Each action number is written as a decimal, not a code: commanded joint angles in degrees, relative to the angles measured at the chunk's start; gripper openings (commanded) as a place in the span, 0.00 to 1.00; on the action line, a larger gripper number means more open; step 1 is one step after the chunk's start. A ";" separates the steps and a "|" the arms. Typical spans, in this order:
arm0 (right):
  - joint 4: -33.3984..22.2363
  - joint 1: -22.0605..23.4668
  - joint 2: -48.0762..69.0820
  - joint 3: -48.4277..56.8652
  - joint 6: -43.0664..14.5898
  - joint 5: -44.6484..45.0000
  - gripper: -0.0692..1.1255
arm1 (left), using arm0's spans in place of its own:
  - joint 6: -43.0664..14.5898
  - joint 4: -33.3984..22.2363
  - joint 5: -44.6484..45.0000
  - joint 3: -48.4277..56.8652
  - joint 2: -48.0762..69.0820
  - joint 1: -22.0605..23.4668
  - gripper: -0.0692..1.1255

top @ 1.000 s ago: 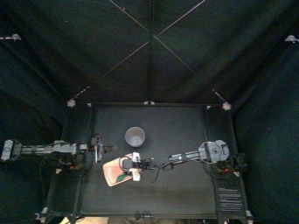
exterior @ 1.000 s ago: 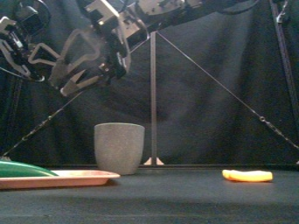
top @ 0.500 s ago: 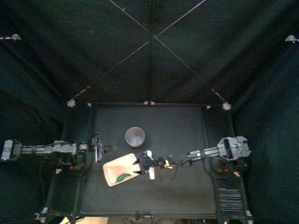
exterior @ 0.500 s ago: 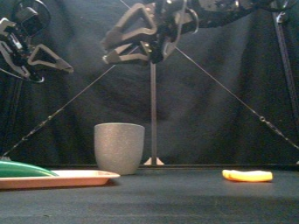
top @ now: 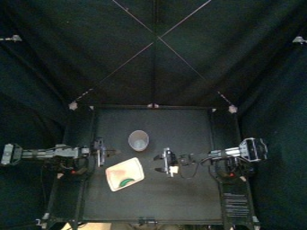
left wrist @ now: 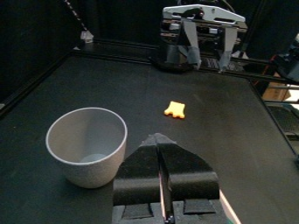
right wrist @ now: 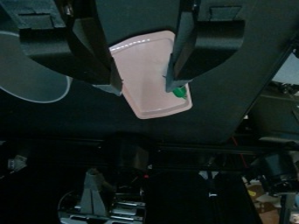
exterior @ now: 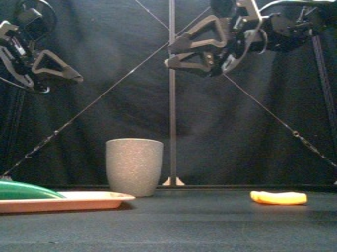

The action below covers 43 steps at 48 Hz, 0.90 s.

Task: Pick the green pepper then place it on the pink plate
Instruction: Drop green pepper on the pink plate and return to neutral

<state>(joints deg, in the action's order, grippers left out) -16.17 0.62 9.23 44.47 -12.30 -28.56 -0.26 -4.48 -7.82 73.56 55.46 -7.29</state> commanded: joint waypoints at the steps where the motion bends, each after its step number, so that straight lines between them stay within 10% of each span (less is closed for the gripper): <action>1: -0.18 0.70 4.13 2.37 -0.09 -3.52 0.75 | -0.26 0.09 -0.70 -0.70 -0.09 -0.18 0.18; 43: 0.00 1.67 11.51 10.11 -0.18 -10.37 0.75 | -0.18 0.09 -0.70 -1.49 -0.09 -0.44 0.18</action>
